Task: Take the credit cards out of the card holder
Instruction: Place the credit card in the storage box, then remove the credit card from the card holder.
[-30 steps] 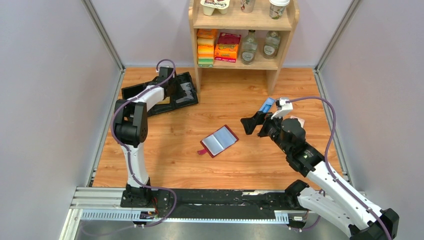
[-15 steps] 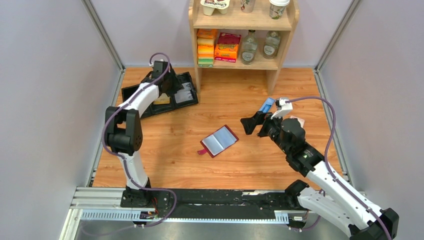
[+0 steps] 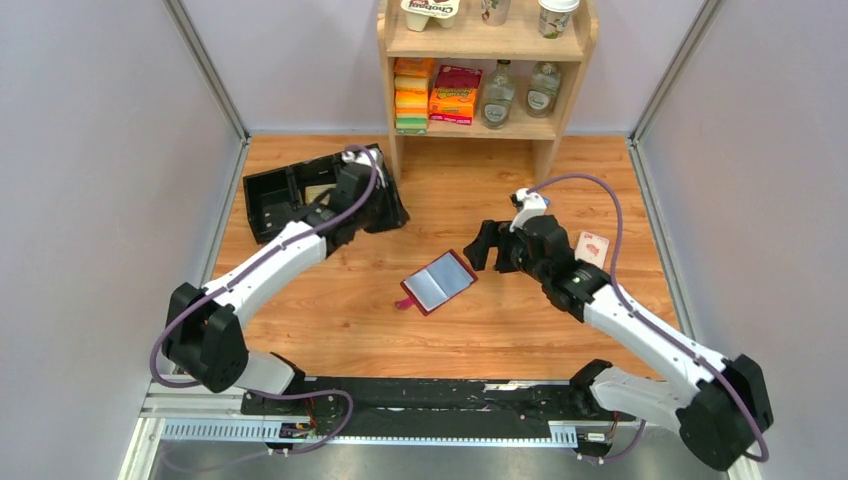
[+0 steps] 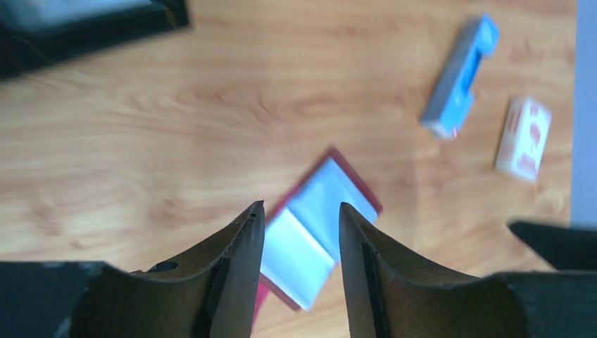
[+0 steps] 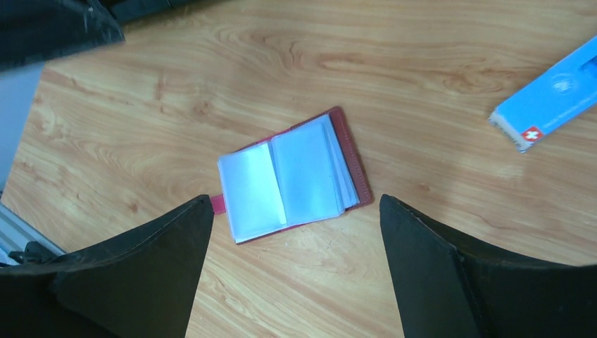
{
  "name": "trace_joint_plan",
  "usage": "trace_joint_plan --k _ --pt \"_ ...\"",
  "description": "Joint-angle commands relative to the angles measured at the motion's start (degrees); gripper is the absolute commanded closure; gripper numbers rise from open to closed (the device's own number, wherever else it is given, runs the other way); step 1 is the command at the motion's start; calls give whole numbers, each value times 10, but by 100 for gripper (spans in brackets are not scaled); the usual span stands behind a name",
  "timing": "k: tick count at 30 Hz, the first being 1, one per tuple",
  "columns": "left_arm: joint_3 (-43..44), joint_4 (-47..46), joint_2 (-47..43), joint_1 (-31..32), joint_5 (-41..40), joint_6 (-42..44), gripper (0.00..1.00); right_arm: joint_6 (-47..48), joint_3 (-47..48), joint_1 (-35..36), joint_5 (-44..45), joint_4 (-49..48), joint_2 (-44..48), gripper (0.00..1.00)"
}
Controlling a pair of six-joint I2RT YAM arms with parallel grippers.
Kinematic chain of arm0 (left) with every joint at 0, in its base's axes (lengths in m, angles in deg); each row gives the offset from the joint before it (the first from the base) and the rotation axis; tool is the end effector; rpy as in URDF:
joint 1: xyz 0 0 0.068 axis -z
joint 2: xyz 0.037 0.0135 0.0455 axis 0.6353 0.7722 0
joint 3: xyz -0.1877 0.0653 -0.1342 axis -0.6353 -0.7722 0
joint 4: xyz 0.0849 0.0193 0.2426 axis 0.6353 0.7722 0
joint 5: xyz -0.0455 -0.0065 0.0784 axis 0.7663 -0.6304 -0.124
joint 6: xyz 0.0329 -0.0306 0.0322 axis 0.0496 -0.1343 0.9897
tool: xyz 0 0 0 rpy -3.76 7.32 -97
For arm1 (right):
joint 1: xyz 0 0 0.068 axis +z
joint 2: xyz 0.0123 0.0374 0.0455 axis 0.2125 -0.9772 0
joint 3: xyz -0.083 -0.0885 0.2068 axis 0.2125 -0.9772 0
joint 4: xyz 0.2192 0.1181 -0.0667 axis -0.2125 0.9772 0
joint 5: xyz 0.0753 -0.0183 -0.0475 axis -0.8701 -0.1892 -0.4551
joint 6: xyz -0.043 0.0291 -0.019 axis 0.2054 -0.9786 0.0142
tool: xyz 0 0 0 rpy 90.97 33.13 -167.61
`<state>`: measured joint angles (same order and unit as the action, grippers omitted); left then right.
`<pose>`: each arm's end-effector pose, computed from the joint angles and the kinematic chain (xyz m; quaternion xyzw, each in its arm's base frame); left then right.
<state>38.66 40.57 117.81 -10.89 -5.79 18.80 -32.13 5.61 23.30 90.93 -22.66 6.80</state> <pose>0.2867 -0.1548 0.2674 -0.0821 0.8904 -0.2356 0.3806 0.1983 0.1403 0.2411 -0.0627 0.8542 0.2526 0.4502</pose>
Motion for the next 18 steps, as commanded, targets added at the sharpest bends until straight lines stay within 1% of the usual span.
trace_joint_plan --k 1,4,8,10,15,18 --pt "-45 -19 -35 74 -10 8 49 4 72 4 -47 51 -82 12" --pt "-76 -38 -31 118 -1 4 50 3 106 4 -75 82 -140 17" --pt "-105 -73 -2 145 13 -7 51 -2 140 4 -98 105 -212 28" --pt "-115 -86 12 156 13 -4 52 -3 156 5 -99 118 -244 31" --pt "-143 -124 49 165 13 3 63 -4 184 10 -97 137 -313 38" --pt "-152 -126 73 171 13 13 66 0 199 20 -84 145 -347 38"
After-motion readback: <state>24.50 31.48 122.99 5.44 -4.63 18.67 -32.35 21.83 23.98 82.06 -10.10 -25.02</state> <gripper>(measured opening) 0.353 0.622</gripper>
